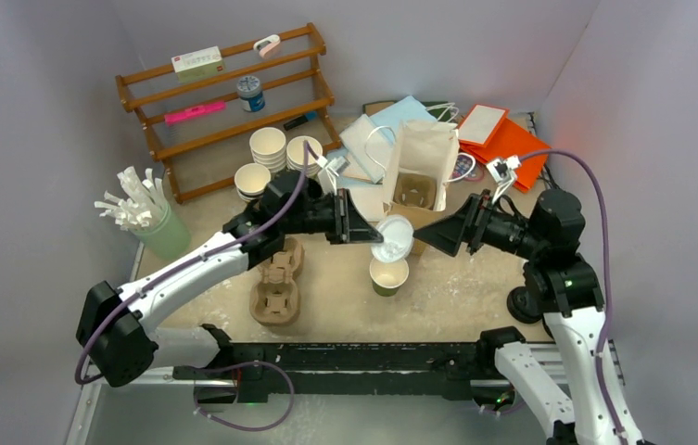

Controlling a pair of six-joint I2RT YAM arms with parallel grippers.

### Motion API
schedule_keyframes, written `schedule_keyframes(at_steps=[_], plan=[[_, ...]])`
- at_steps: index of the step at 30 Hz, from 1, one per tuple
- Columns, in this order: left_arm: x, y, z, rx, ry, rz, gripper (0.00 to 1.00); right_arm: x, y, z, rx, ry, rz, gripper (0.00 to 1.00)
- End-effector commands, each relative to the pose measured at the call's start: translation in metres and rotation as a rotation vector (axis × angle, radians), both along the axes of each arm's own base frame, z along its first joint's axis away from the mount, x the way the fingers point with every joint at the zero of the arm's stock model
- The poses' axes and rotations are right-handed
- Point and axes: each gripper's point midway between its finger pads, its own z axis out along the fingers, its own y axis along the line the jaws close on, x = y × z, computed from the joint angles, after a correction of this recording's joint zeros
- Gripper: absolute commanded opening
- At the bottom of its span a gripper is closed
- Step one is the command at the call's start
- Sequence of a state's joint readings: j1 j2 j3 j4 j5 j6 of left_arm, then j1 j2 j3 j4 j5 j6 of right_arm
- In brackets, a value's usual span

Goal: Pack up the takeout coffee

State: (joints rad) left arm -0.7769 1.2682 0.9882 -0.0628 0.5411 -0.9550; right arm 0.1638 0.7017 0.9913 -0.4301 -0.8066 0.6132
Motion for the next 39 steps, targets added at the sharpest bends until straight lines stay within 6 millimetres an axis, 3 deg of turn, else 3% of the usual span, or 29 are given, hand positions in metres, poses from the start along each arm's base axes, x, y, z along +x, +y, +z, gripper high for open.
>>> schedule_keyframes(at_steps=[1, 6, 11, 16, 20, 26, 30, 33, 39], plan=[[-0.012, 0.002, 0.079, -0.271, 0.002, -0.138, 0.0, -0.001, 0.012, 0.061, 0.088, -0.163, 0.097, 0.99], [-0.02, 0.006, 0.107, -0.415, 0.095, -0.264, 0.0, 0.004, 0.015, 0.101, 0.096, -0.276, 0.138, 0.99], [-0.015, 0.017, 0.148, -0.594, 0.123, -0.298, 0.0, 0.013, 0.022, 0.129, 0.122, -0.367, 0.175, 0.99], [0.002, 0.023, 0.177, -0.735, 0.166, -0.289, 0.0, 0.029, 0.028, 0.143, 0.108, -0.464, 0.177, 0.99], [0.03, 0.034, 0.193, -0.861, 0.25, -0.214, 0.0, 0.047, 0.034, 0.155, 0.067, -0.563, 0.145, 0.98], [0.069, 0.041, 0.198, -0.934, 0.391, -0.023, 0.0, 0.074, 0.044, 0.178, 0.088, -0.759, 0.12, 0.97], [0.082, 0.051, 0.201, -1.007, 0.503, 0.053, 0.0, 0.068, 0.052, 0.181, 0.093, -0.991, 0.186, 0.97], [0.084, 0.05, 0.208, -1.0, 0.505, 0.043, 0.0, 0.062, 0.056, 0.18, 0.061, -1.135, 0.237, 0.99], [0.075, 0.042, 0.219, -0.972, 0.466, -0.07, 0.0, 0.07, 0.072, 0.176, 0.035, -1.17, 0.31, 0.99]])
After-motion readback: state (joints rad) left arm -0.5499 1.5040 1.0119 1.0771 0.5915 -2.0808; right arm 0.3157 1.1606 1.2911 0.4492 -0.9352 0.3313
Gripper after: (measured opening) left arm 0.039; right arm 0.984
